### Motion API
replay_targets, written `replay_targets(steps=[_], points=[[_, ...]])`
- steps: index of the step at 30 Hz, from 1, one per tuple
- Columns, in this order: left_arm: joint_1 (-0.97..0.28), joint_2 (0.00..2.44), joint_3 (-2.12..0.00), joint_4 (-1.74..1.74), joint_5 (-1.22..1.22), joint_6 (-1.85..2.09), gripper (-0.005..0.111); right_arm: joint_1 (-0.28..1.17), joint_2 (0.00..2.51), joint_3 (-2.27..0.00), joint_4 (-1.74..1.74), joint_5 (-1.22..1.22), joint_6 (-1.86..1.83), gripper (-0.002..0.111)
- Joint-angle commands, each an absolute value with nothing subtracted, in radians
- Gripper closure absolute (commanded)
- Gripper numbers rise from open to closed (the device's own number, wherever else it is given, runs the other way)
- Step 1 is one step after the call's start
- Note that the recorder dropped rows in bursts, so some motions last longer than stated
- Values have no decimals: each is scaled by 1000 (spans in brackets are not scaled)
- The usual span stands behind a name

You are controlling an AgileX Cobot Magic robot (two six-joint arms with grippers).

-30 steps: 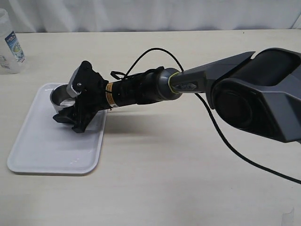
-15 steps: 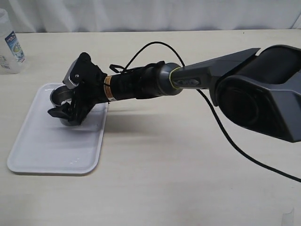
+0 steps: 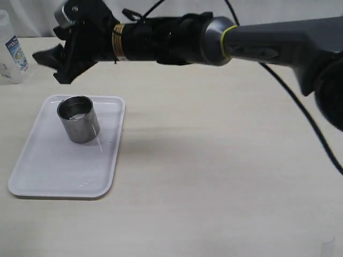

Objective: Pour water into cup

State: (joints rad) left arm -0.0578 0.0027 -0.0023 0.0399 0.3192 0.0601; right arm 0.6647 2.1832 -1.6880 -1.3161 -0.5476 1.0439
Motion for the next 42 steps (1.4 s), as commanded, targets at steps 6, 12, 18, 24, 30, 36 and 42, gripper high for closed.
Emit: replay_targets(steps=[6,12,18,24,30,36,42], points=[[-54,0,0,42,312,54,107,660,1944,-1682,-1744,-520,1482,104],[-54,0,0,42,312,54,107,660,1790,-1575,-1744,-431,1495,104],[-54,0,0,42,312,54,107,660,1594,-1366,-1744,-289,1447,104],[-54,0,0,41,315,54,107,660,1371,-1163,-1744,-145,1418,104],[-54,0,0,41,315,54,107,660,1129,-998,-1744,-69,1427,104],[-54,0,0,41,315,54,107,660,883,-848,-1744,-73,1435,104],[-54,0,0,41,315,54,107,660,644,-698,-1715,-47,1435,104]])
